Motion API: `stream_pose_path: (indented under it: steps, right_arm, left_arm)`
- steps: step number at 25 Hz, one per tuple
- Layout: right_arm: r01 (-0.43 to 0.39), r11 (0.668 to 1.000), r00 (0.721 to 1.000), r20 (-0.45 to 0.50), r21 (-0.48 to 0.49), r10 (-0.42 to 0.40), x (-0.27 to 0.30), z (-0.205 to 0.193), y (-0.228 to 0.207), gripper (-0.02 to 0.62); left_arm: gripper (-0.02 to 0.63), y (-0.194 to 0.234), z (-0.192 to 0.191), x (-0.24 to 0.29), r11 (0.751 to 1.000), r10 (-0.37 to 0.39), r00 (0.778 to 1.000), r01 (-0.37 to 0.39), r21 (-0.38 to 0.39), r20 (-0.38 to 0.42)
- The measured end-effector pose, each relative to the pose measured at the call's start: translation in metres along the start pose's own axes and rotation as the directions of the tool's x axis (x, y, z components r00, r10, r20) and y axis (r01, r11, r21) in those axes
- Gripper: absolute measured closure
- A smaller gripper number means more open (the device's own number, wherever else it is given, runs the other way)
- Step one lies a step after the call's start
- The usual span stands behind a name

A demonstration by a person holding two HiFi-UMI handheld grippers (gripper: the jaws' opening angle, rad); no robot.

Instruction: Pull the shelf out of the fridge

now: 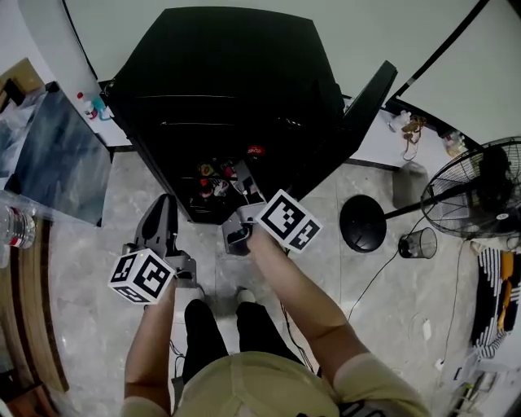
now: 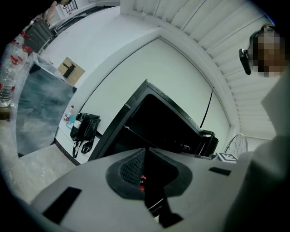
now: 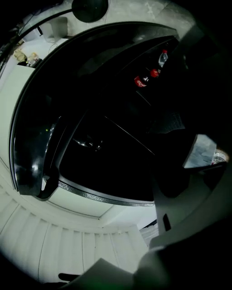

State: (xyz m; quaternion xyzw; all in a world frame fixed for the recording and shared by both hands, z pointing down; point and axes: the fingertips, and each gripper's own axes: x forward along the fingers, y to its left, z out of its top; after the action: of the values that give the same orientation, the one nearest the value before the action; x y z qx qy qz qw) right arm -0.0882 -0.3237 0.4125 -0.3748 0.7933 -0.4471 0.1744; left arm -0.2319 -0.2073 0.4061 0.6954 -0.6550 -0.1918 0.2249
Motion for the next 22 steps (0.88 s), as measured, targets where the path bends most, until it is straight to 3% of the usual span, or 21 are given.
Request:
stream_pose_path:
  steps: [11,17,22]
  right_arm:
    - [0.000,0.992,0.996,0.088,0.125,-0.011,0.053,0.003,-0.004,0.443]
    - [0.004,0.979,0.987,0.156,0.202,-0.036,0.076,0.011,-0.015,0.443]
    - [0.000,0.983,0.976,0.215,0.184,-0.040,0.086,0.022,-0.015,0.443]
  left_arm:
    - [0.589,0.030,0.003,0.040,0.996,-0.090,0.996,0.089,-0.018,-0.025]
    - [0.589,0.047,0.008,0.047,0.995,-0.098,0.995,0.098,-0.017,-0.013]
    - [0.589,0.054,0.006,0.054,0.995,-0.097,0.995,0.096,-0.035,-0.028]
